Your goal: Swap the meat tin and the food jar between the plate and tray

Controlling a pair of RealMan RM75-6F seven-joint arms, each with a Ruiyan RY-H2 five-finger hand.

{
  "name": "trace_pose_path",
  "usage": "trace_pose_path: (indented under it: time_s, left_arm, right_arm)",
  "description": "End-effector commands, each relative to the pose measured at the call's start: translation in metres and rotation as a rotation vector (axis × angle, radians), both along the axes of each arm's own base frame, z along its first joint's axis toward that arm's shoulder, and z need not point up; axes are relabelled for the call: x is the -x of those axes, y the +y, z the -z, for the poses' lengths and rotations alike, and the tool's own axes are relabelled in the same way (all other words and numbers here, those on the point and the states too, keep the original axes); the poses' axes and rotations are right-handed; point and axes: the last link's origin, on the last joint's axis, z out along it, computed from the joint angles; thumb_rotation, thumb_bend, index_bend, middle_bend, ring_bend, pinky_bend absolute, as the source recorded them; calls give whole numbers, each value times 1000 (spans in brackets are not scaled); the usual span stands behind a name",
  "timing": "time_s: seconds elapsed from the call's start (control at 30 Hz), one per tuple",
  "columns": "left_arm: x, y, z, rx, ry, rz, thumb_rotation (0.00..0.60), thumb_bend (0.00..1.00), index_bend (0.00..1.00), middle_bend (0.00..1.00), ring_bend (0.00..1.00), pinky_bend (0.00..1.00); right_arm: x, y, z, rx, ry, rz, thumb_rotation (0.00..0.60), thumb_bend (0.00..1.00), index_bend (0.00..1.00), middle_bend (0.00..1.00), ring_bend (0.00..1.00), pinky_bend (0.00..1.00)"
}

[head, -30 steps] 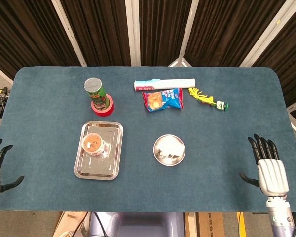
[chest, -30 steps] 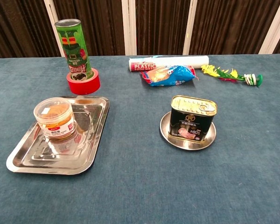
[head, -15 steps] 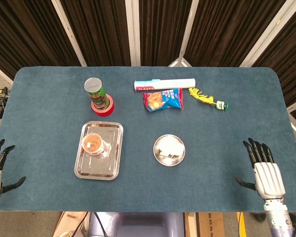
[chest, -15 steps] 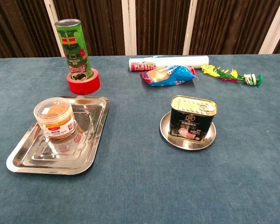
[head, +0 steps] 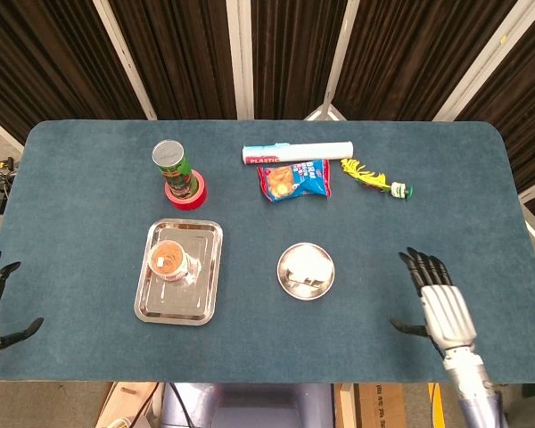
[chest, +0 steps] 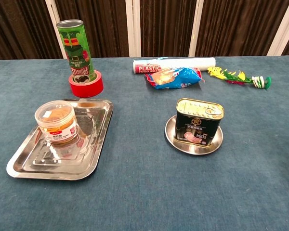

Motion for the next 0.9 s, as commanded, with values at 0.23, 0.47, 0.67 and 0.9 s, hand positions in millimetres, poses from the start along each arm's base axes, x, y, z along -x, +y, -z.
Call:
trace_pose_path:
  time_s: [0.23, 0.47, 0.67, 0.9]
  left_arm:
    - [2, 2, -1, 0, -12, -10, 600, 170, 170, 0, 0, 74]
    - [5, 3, -6, -17, -27, -22, 600, 170, 170, 0, 0, 74]
    - [7, 4, -8, -36, -29, -37, 600, 170, 171, 0, 0, 74]
    - [8, 6, -8, -42, -26, -47, 600, 170, 175, 0, 0, 74]
  right_arm:
    - [-68, -28, 52, -126, 32, 13, 600, 33, 0, 3, 0, 0]
    - [-92, -45, 83, -158, 64, 36, 600, 34, 0, 3, 0, 0]
    - [-99, -59, 101, -169, 83, 60, 600, 34, 0, 3, 0, 0]
    - [-105, -71, 112, -141, 83, 60, 600, 33, 100, 187, 179, 0]
